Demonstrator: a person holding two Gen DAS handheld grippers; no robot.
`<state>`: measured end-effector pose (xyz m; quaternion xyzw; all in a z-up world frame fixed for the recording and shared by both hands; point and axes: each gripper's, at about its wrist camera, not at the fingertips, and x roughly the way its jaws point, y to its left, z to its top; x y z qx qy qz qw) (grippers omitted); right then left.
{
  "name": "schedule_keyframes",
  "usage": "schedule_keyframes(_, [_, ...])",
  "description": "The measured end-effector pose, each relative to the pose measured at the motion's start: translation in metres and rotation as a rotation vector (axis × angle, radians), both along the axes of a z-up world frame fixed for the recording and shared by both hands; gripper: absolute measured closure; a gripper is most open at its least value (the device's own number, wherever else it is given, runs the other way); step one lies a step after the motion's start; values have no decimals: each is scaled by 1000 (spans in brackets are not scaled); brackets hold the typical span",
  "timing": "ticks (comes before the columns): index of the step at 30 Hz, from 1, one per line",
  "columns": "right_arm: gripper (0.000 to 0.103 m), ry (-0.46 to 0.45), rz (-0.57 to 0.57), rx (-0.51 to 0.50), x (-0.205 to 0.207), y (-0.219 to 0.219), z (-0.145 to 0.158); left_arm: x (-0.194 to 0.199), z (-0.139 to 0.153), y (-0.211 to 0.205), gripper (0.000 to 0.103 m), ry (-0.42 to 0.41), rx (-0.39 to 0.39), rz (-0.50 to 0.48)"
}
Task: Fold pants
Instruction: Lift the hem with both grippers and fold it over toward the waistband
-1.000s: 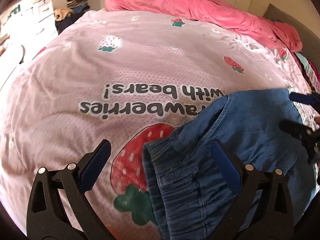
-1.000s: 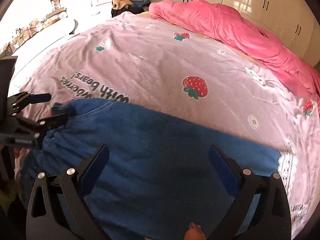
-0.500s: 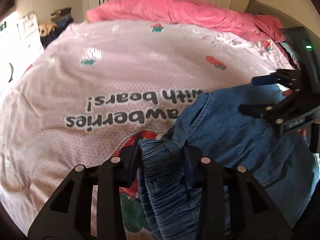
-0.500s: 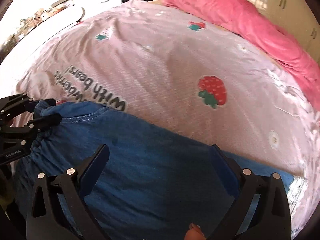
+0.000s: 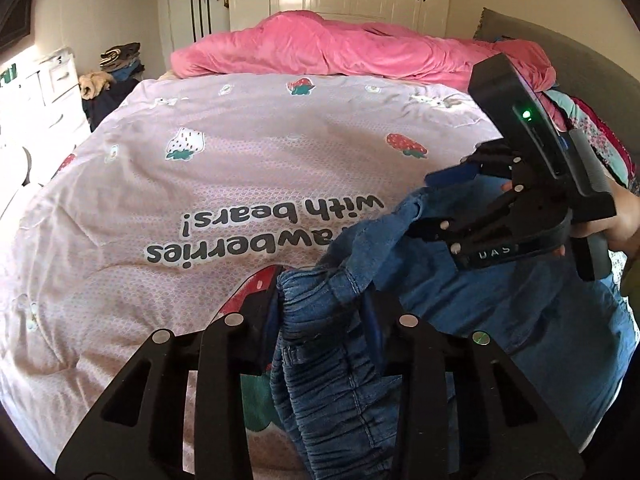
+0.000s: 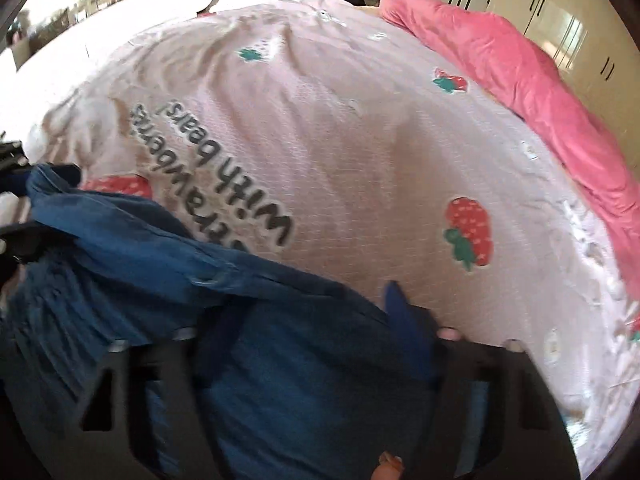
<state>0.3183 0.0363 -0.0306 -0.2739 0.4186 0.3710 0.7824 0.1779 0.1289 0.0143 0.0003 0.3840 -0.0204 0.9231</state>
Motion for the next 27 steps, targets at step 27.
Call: schedule_keyframes(27, [91,-22,-186,446,-176,-118,52,-77,30,-22,74,-143,-33,-7])
